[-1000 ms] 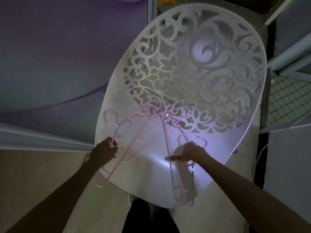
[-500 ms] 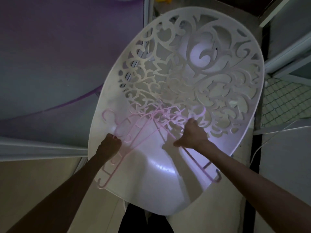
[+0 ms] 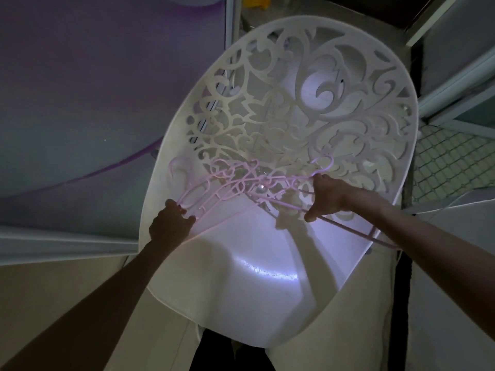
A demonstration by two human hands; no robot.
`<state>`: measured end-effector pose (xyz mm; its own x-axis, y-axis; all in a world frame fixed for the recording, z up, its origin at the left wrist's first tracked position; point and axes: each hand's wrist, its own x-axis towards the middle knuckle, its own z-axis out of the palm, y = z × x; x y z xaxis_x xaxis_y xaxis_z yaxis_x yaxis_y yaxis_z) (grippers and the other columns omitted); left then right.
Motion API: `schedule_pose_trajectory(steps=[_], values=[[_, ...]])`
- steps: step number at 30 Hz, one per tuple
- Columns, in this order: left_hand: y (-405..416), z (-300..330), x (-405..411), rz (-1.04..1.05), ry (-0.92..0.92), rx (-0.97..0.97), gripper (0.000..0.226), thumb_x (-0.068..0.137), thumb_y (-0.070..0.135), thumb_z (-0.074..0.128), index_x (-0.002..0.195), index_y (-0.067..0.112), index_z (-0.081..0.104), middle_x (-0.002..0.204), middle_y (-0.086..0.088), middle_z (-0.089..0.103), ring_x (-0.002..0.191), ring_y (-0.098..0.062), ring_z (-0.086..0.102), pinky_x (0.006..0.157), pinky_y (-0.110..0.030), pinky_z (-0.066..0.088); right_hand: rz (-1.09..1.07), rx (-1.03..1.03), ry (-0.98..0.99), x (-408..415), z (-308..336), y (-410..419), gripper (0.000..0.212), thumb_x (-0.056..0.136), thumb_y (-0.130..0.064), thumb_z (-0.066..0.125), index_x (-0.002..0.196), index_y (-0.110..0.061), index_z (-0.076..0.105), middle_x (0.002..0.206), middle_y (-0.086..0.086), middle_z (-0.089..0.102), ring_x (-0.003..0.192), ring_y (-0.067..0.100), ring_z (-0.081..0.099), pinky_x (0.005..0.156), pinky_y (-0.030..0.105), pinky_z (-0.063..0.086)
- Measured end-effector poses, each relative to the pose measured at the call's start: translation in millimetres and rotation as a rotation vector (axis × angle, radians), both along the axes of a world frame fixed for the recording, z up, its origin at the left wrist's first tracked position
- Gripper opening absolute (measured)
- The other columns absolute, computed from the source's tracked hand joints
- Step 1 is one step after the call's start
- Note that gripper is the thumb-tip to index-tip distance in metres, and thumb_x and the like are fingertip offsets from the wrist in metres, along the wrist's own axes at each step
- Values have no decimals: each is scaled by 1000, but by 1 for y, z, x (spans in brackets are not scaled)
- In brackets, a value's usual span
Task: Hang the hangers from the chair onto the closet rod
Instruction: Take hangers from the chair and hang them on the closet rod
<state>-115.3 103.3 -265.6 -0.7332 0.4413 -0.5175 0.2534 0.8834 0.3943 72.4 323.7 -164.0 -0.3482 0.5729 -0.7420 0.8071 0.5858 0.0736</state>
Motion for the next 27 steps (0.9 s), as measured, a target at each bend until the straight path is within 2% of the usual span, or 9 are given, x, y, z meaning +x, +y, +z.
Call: schedule_pose_trajectory(steps=[2,3,6,10,15,18,21,24,27], values=[[1,-2,1,3,-1,7,41,83,23,66,114,2,48,116,-11,64,103,-30,62,84,-35,47,28,32,12,4,3,-1,104,66,-40,80,141,2,22,139,18,38,121,33,48,93,33,45],[1,-3,2,5,-6,11,42,83,23,66,114,2,48,116,-11,64,103,-31,62,85,-36,47,25,38,28,5,6,0,101,65,-39,80,140,3,26,137,18,41,117,32,50,91,33,46],[2,-3,9,20,4,28,39,85,22,63,114,0,47,112,-14,64,101,-32,62,81,-35,47,-13,-8,47,9,16,2,82,63,-33,80,126,4,42,113,14,52,95,28,55,75,30,47],[0,11,17,49,21,55,37,91,27,55,110,-5,50,110,-23,62,101,-38,60,79,-34,42,114,23,64,29,29,0,108,63,-33,82,143,-6,16,138,14,35,120,33,49,94,36,45],[-7,50,12,5,-88,35,44,94,40,46,116,2,52,110,-18,59,105,-37,57,87,-39,44,365,191,133,48,57,-3,116,60,-31,84,147,-12,10,137,12,34,122,31,45,94,36,39],[-19,82,10,-15,-134,109,48,84,48,48,105,6,61,111,-17,63,102,-34,61,91,-39,47,375,206,131,55,78,-12,115,62,-27,83,147,-16,7,136,10,35,122,30,45,93,38,41],[-36,101,9,59,-182,190,40,72,49,50,83,12,59,95,-16,71,90,-31,68,87,-44,52,325,151,144,64,94,-30,113,63,-22,82,148,-17,7,138,10,38,120,31,50,87,36,44],[-56,168,34,115,-196,256,22,83,34,59,71,17,54,84,-12,73,70,-22,67,82,-39,55,383,135,170,74,116,-56,114,62,-22,83,148,-18,8,140,10,41,118,33,52,89,37,45],[-87,221,59,87,-161,233,22,90,26,56,72,15,54,72,-5,66,69,-21,65,74,-33,54,419,100,231,80,142,-87,114,65,-24,82,149,-17,5,143,10,39,124,30,48,93,35,43]])
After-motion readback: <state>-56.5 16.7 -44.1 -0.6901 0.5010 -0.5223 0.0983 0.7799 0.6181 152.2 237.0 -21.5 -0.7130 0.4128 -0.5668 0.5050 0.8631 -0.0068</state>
